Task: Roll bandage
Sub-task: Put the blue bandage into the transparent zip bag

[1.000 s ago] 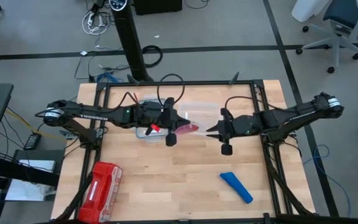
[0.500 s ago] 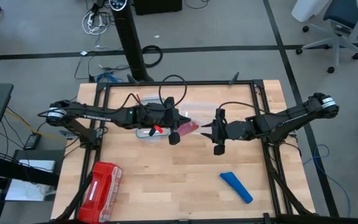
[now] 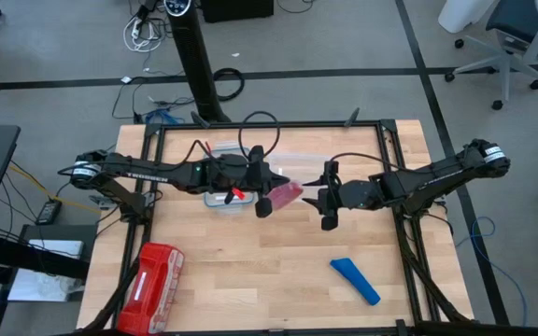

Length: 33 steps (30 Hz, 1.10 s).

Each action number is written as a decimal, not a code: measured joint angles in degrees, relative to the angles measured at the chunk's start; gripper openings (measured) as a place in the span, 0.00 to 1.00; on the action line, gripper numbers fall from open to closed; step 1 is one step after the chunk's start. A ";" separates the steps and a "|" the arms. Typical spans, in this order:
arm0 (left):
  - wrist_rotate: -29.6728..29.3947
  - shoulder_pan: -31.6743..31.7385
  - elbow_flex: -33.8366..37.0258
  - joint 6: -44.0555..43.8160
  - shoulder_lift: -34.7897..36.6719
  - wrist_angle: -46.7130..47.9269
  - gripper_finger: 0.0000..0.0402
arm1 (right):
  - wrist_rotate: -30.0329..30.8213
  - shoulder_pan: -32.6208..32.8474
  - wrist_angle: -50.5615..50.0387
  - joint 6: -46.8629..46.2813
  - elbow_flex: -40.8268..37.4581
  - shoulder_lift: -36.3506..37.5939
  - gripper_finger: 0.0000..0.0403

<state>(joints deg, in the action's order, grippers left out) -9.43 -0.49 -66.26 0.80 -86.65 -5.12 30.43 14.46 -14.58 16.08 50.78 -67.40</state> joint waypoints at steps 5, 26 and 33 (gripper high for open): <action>1.06 0.00 0.00 0.00 0.00 -1.73 0.00 | -0.70 -0.95 1.48 3.00 0.00 0.00 0.46; 5.24 0.15 -0.04 -4.07 -3.41 -3.39 0.00 | -8.10 -4.88 1.28 5.74 0.00 0.00 0.41; 6.37 0.11 -0.04 -3.97 -6.64 -8.58 0.00 | -7.88 -5.62 -2.41 3.03 0.00 0.04 0.29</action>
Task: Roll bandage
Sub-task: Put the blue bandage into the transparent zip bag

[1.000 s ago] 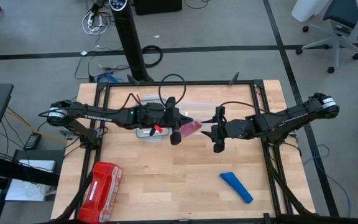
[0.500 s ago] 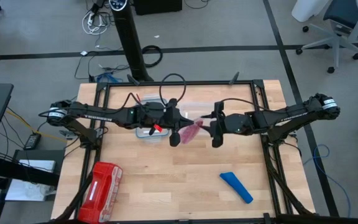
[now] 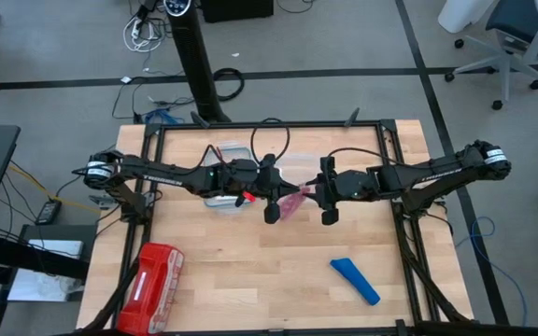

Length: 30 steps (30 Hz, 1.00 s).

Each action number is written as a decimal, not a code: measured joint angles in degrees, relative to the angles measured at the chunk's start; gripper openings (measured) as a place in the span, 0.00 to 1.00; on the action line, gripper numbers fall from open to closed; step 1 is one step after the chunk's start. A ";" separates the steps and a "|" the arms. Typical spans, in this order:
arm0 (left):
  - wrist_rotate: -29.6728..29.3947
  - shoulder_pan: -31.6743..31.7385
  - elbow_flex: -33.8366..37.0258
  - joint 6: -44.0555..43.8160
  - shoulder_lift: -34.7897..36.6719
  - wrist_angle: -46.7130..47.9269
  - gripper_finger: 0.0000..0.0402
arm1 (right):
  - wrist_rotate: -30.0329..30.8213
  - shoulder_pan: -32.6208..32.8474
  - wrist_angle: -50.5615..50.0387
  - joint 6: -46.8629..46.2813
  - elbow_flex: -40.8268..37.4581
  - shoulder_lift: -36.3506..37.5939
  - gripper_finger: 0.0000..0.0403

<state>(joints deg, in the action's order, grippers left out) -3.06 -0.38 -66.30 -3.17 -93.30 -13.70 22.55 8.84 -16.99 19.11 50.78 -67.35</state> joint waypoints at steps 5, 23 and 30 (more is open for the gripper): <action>0.14 0.00 0.00 1.34 0.00 -0.54 0.00 | 0.56 -0.08 -4.16 0.00 0.00 0.00 0.10; 4.45 -0.48 -0.07 2.98 -2.15 8.22 0.03 | -11.83 -0.12 -18.63 -7.31 6.92 -0.07 0.00; 4.85 -0.59 0.09 -0.07 -4.76 8.88 0.15 | -15.81 -0.11 -24.85 -12.04 7.61 -2.00 0.00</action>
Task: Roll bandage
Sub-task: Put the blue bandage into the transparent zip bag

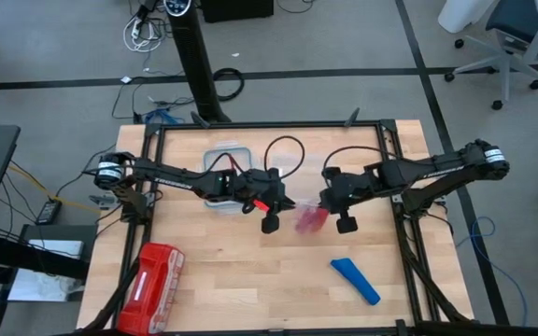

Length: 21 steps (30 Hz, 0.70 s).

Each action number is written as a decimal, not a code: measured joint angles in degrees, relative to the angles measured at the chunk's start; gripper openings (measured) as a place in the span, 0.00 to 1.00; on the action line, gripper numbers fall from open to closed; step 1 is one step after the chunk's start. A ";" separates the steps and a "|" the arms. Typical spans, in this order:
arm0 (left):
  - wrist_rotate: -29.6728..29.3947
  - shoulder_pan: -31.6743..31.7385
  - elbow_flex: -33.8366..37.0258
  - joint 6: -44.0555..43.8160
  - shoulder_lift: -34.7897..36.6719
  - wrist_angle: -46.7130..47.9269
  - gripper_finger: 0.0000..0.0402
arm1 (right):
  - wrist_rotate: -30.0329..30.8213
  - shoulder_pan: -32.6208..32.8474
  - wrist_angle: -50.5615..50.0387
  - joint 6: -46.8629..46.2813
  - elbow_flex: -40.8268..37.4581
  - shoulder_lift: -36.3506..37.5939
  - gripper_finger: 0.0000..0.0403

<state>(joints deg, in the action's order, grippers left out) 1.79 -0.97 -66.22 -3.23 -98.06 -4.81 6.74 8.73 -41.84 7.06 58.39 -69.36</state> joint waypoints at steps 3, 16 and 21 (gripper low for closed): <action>0.04 0.00 0.00 -1.37 0.04 -0.44 0.20 | 0.05 0.04 -0.81 0.01 0.00 -2.41 0.00; 0.33 -0.28 -0.04 -4.74 0.07 -1.75 0.31 | 1.83 -0.11 -13.13 -0.93 12.02 -12.35 0.00; -0.88 -0.33 -0.04 -6.05 0.07 -1.84 0.38 | 2.45 -0.11 -17.47 -1.38 16.63 -15.71 0.00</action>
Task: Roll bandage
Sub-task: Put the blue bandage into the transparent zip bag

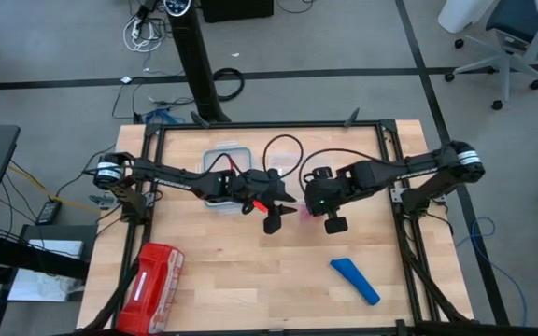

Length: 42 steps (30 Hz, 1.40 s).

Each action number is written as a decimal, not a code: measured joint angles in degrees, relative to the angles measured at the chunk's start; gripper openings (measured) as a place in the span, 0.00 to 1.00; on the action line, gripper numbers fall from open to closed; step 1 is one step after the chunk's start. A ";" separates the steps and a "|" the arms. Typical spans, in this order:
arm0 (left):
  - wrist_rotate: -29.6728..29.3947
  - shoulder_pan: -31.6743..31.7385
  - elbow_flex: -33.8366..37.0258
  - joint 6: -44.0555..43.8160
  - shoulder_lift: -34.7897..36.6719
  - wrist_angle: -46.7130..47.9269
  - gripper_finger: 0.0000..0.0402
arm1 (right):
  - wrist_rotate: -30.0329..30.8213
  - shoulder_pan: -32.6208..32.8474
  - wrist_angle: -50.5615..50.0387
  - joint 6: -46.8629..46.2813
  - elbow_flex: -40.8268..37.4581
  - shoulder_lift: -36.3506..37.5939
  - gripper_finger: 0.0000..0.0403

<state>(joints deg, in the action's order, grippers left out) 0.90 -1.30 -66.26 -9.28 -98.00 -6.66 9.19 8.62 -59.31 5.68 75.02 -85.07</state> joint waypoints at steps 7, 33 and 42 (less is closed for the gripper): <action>-3.30 0.02 0.00 0.04 0.00 -0.03 0.39 | -0.04 0.00 -1.36 -0.28 2.70 -1.97 0.00; -6.55 -0.70 -0.04 4.77 -4.83 -7.21 0.11 | -1.30 0.31 -5.10 -2.22 4.42 -2.44 0.00; -7.30 -0.70 -0.04 4.77 -4.83 -7.17 0.01 | -1.36 0.33 -4.46 -1.74 4.42 -2.44 0.04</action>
<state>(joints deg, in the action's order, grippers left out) -6.39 -2.00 -66.30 -4.51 -102.83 -13.82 7.84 8.95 -63.77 3.95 79.44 -87.50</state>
